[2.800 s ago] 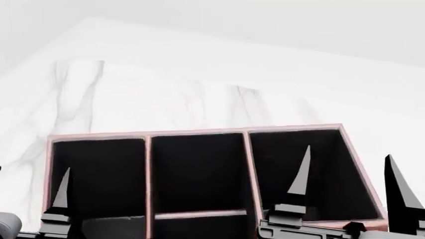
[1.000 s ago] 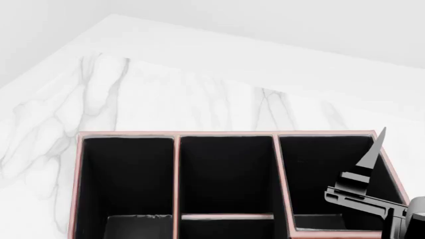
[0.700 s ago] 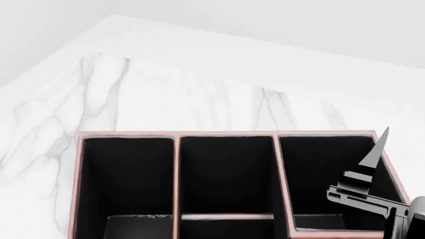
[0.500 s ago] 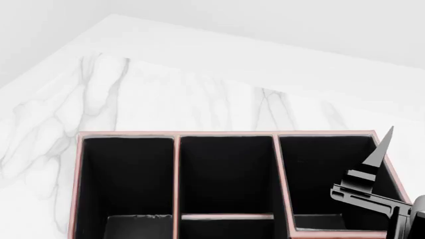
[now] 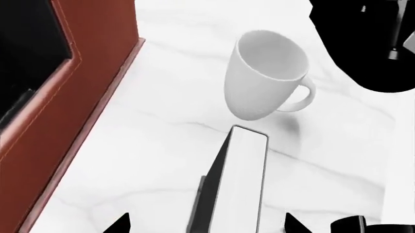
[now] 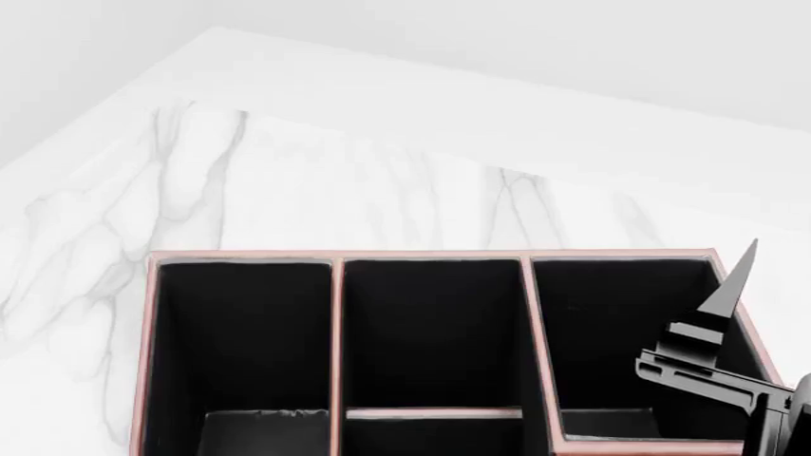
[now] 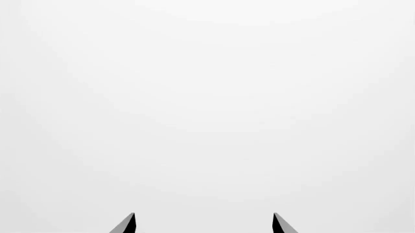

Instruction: Pick up the book and place it in the front compartment of the caddy.

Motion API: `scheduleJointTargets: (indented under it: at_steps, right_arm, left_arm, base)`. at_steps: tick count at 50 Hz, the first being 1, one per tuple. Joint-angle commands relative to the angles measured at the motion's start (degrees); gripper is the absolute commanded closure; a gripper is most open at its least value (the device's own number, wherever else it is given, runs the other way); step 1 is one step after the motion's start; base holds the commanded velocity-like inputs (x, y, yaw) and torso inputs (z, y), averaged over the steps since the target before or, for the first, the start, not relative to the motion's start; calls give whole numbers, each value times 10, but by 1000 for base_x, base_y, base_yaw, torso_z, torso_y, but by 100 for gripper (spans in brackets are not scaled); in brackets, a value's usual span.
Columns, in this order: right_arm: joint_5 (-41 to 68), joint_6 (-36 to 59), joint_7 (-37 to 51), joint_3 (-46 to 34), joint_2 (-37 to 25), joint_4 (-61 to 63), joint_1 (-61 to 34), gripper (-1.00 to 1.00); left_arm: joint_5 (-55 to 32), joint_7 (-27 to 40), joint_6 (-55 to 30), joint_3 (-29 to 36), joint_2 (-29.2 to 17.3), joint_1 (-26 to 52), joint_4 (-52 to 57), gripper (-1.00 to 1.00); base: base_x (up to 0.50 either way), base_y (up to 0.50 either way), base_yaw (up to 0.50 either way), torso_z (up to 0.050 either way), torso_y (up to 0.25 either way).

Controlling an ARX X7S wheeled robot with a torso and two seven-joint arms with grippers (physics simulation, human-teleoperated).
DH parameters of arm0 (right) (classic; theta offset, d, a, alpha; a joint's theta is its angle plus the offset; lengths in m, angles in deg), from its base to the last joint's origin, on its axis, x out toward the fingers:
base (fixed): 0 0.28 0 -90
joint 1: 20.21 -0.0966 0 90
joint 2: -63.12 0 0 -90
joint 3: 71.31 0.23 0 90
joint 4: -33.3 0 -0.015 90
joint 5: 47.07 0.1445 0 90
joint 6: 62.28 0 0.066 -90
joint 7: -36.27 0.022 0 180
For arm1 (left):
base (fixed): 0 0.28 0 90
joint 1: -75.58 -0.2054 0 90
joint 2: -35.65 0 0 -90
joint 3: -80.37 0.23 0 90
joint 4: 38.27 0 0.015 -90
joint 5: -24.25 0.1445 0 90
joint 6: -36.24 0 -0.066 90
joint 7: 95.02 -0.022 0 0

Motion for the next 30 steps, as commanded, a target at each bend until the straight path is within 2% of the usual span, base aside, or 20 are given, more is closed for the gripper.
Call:
scheduleJointTargets:
  at_steps: [1,6,30]
  right_arm:
    - [2,1,-16,18,12,-1,-1,-100]
    - [3,1,-15,18,11,0,-1,-100]
    - [7,-1,-14,16,6,5,2,-100]
  left_arm:
    - [143,-92,51,86,-15,12,-7,-100]
    - [177,-115,70,120,-21,20,-18,-100]
    - [282,-154,137,208,-9,38,-116,-100]
  base:
    - [0,0,0,0,0]
    - [0,0,0,0,0]
    - [0,0,0,0,0]
